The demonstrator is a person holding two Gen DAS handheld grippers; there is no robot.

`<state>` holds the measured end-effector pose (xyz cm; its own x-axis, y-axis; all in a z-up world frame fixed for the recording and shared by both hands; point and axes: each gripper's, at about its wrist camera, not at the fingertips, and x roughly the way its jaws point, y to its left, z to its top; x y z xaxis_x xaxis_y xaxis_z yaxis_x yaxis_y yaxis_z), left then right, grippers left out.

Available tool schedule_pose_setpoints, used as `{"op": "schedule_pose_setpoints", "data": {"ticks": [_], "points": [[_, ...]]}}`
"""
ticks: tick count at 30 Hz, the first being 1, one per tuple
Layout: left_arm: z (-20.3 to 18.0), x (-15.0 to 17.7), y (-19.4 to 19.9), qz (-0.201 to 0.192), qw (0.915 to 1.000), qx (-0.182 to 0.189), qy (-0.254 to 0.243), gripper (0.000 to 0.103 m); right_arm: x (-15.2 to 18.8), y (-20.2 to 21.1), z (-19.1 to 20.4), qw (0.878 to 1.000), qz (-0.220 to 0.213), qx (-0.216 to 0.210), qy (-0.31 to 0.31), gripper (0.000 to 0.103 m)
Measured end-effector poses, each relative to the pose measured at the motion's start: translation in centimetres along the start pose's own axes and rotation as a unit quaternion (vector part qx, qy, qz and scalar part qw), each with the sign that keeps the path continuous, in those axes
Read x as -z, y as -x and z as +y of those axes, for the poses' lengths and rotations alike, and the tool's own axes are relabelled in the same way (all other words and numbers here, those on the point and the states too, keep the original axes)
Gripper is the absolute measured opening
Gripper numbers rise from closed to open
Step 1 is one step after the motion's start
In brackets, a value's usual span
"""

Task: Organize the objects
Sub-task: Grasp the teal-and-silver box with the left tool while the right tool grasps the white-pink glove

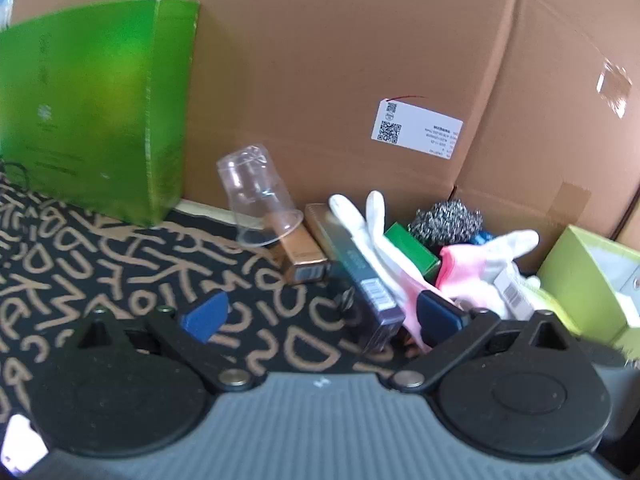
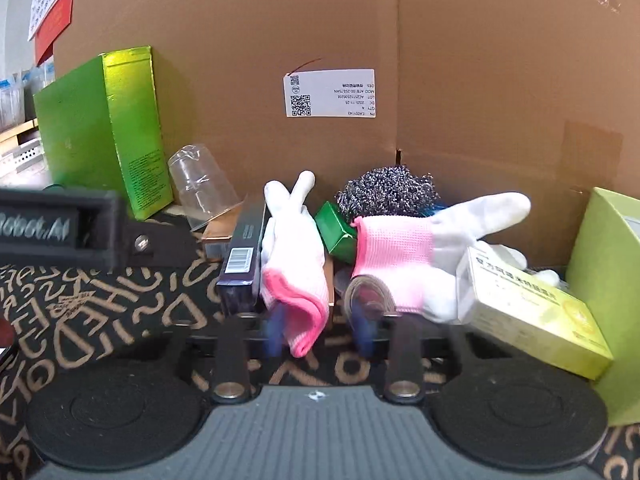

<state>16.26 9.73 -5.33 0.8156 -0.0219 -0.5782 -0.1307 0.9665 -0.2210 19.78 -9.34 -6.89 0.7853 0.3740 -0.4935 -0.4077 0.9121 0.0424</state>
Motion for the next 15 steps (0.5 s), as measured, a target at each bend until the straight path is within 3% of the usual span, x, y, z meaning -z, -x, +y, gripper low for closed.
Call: {"op": "schedule_pose_setpoints", "data": {"ticks": [6, 10, 12, 15], "points": [[-0.8, -0.6, -3.4, 0.031, 0.9994, 0.014, 0.0, 0.08, 1.4, 3.3, -2.1, 0.999, -0.015, 0.004, -0.036, 0.007], [-1.5, -0.3, -5.3, 0.056, 0.9982, 0.024, -0.002, 0.055, 3.4, 7.1, -4.1, 0.998, -0.009, -0.006, -0.054, 0.007], [-1.6, 0.0, -5.8, 0.071, 0.9966, 0.039, 0.009, 0.036, 4.4, 9.2, -4.7, 0.998, -0.002, -0.014, -0.062, 0.007], [-2.4, 0.7, -5.0, 0.066, 0.9972, 0.031, -0.017, 0.026, 5.6, 11.9, -5.2, 0.997, 0.008, -0.035, -0.074, 0.007]]}}
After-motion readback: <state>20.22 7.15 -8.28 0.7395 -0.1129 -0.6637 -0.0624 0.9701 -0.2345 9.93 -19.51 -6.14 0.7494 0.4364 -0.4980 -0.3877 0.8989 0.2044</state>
